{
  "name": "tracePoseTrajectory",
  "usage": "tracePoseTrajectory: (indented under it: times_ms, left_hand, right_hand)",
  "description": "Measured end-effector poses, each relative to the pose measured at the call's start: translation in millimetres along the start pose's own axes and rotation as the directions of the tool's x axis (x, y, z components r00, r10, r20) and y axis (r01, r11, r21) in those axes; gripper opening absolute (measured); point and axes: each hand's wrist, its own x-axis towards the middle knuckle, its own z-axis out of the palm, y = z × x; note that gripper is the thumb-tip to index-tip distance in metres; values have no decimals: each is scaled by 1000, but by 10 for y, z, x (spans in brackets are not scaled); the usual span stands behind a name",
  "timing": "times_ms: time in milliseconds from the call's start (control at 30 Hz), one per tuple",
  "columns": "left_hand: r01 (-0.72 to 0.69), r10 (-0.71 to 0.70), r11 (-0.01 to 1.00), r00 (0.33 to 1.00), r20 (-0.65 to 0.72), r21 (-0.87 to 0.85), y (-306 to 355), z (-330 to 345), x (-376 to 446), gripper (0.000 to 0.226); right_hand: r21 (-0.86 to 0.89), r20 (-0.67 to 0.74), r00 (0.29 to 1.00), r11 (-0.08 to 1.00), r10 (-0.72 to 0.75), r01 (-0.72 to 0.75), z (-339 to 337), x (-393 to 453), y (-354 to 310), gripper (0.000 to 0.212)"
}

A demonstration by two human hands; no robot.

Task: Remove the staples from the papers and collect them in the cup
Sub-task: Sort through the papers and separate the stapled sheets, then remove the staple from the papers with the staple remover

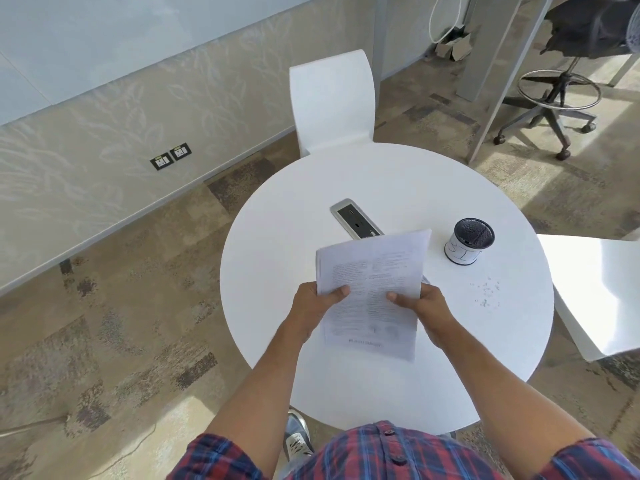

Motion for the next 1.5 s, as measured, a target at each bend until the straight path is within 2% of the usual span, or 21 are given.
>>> tracePoseTrajectory:
  times_ms: [133,200,300,367,533,600,700,800,900,967,1033,1133,1267,1300,1367,1433,1500]
  left_hand:
    - [-6,7,999,999,44,-38,20,-26,30,32]
    - [10,-10,1000,999,33,3,-33,8,50,34]
    - [32,-31,999,999,-32,21,-150,44,85,28]
    - [42,-44,999,995,-95,-22,-197,-1,108,21]
    - [89,-108,991,970,-216,-99,-327,-302,158,24]
    - [106,-135,988,952,-275,-117,-394,-432,175,22]
    - [127,-167,982,927,-336,-139,-498,-599,183,23]
    - [145,-192,977,915,-355,-156,-597,-707,182,29]
    - [162,-213,973,900,-380,-162,-654,-780,179,23]
    - [168,-219,973,893,-393,-161,-672,-820,179,17]
    - [177,-233,969,888,-397,-174,-714,-867,190,15]
    - [207,-261,963,880,-396,-174,-739,-931,207,17]
    - [218,-271,959,897,-350,-183,-710,-963,251,20]
    - [222,-273,958,898,-345,-182,-708,-968,268,23]
    - [225,-278,956,902,-329,-190,-708,-975,295,28]
    - [219,-280,951,910,-306,-218,-713,-986,308,28]
    - [220,-281,949,914,-292,-225,-728,-1014,320,29]
  right_hand:
    - [119,-48,999,993,24,-18,47,70,-32,31]
    - [143,-10,999,989,49,-47,106,82,-47,30]
    - [83,68,994,992,88,-94,216,105,-43,35]
    - [57,67,991,992,113,-117,284,165,-42,37]
    - [-122,-38,988,980,152,-156,494,409,-53,41]
    - [-228,-74,985,959,153,-166,531,565,-6,37]
    - [-512,-50,990,848,132,-139,522,802,129,25]
    - [-744,-11,998,667,62,-49,498,965,253,36]
    - [-885,97,994,462,47,65,500,1127,333,59]
    - [-950,168,980,283,106,133,531,1190,327,68]
    - [-967,215,962,173,168,186,614,1232,324,71]
    - [-966,237,951,152,199,209,757,1322,405,71]
    - [-964,265,950,18,165,265,857,1433,568,70]
    - [-967,250,959,-13,133,253,868,1426,581,66]
    - [-968,243,970,-61,8,243,873,1387,622,45]
    - [-970,241,962,-61,-126,235,876,1321,675,22]
    - [-980,200,959,-43,-203,195,907,1253,704,16]
